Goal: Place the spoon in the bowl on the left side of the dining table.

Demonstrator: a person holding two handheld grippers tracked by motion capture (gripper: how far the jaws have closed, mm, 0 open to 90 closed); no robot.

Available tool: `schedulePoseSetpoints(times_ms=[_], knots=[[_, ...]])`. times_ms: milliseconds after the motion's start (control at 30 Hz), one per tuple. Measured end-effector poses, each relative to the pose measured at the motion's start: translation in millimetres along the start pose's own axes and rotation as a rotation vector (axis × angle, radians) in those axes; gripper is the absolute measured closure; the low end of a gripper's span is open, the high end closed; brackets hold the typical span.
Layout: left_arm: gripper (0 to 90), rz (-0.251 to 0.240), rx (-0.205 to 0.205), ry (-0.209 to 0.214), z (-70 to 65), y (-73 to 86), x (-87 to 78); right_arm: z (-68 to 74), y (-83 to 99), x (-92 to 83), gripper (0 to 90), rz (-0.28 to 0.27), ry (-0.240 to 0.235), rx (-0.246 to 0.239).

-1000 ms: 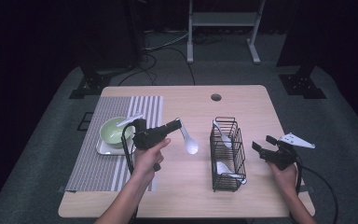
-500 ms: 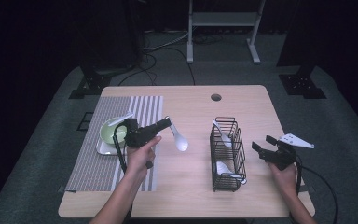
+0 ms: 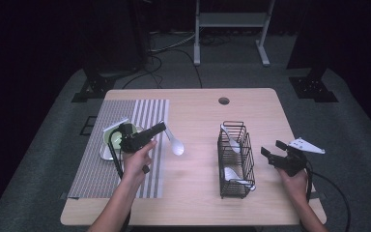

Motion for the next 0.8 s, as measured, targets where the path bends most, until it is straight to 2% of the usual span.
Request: schedulePoseSetpoints(times_ms=[200, 533, 800], knots=[[85.1, -0.017, -0.003, -0.019, 7.8, -6.9, -8.4, 0.4, 0.0, 0.3, 21.5, 0.003, 0.006, -0.007], [85.0, -0.048, -0.012, -0.074, 24.2, -18.8, -28.4, 0.3, -0.1, 0.4, 21.5, 0.003, 0.007, -0.006], [85.0, -0.06, -0.005, -0.087, 30.6, -24.0, -38.0, 1.1, -0.1, 0.8, 21.5, 0.007, 0.013, -0.013]])
Point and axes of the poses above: each handheld gripper's, and its own axes: x roughly forward along the jaws, y roughly out of its underside, z roughly to its left, the point moved 3 cm from there along x, roughly forward along the jaws, and after that the axes turned 7 degrees about z, right-handed, at the moved point
